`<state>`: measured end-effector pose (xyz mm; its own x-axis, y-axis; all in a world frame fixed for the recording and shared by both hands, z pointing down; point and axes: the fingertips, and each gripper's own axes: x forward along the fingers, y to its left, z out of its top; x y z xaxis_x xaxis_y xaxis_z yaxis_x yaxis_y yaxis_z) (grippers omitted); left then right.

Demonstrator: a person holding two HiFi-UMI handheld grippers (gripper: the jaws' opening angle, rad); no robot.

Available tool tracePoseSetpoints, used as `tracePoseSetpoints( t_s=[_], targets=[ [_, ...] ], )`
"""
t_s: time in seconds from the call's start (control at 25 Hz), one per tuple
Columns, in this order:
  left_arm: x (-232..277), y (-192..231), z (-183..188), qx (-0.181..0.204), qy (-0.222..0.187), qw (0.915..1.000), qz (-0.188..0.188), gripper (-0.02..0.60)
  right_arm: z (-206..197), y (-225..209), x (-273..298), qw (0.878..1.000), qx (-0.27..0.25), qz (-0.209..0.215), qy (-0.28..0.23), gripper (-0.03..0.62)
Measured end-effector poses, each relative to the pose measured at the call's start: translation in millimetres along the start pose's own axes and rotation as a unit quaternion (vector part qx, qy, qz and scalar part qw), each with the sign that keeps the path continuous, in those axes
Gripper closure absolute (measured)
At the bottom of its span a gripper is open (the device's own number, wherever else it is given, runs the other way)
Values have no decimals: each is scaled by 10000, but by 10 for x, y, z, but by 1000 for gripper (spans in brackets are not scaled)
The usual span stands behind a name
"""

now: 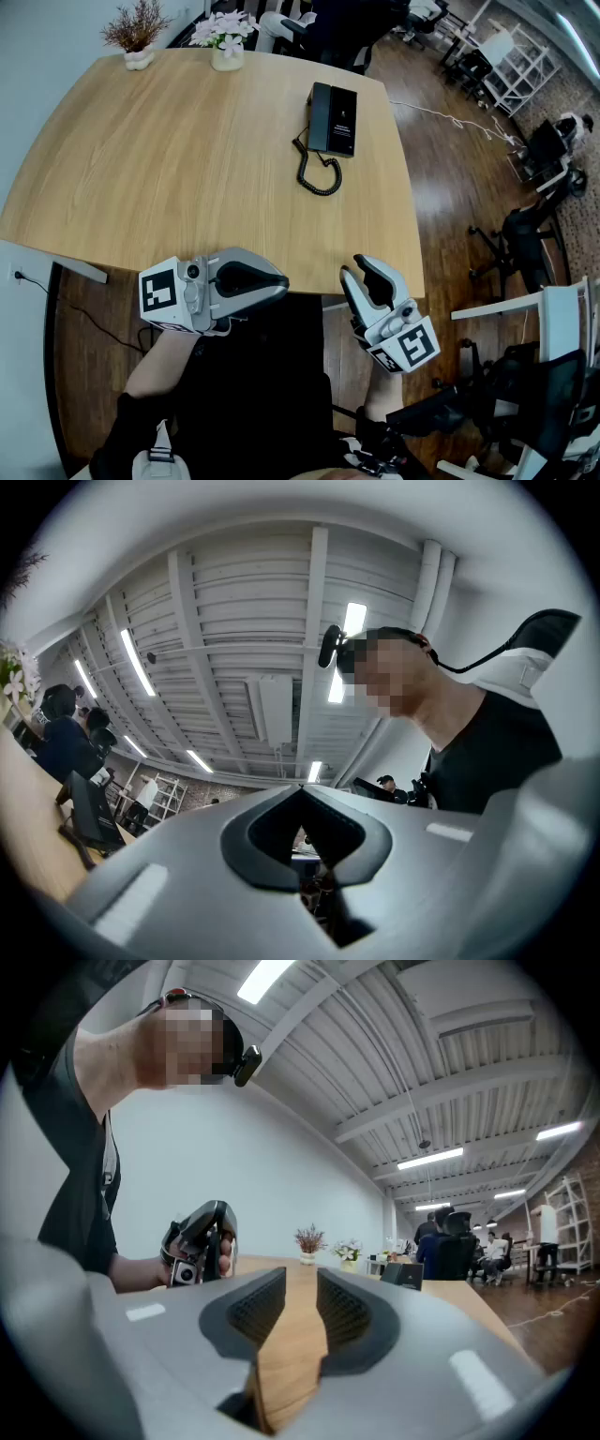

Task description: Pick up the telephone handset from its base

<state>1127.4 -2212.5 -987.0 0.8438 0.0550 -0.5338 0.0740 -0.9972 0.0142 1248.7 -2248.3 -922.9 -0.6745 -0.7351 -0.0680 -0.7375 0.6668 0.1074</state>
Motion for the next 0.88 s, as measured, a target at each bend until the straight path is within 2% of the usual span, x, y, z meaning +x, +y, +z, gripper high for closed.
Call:
tracePoseSetpoints(
  t_s=[0.24, 0.36, 0.48, 0.6, 0.76, 0.84, 0.88],
  targets=[
    [-11, 487, 122, 242, 118, 9995, 181, 578, -46, -480, 288, 10000, -1, -94, -5, 503],
    [-54, 780, 172, 182, 186, 9992, 294, 578, -68, -667, 470, 9999, 18, -129, -33, 503],
    [12, 964, 201, 289, 193, 9986, 387, 578, -90, -810, 516, 9999, 19, -141, -49, 503],
    [62, 1167, 201, 284, 355, 9979, 461, 578, -100, -965, 617, 9999, -32, -135, -20, 503],
    [140, 1410, 216, 450, 745, 9948, 526, 578, -101, -1152, 751, 9999, -112, -117, 7, 504],
    [183, 1494, 232, 603, 1139, 9903, 521, 578, -103, -1223, 794, 9998, -161, -101, 17, 504],
    [200, 1524, 237, 725, 1459, 9854, 489, 578, -103, -1256, 811, 9998, -196, -98, 24, 505]
  ],
)
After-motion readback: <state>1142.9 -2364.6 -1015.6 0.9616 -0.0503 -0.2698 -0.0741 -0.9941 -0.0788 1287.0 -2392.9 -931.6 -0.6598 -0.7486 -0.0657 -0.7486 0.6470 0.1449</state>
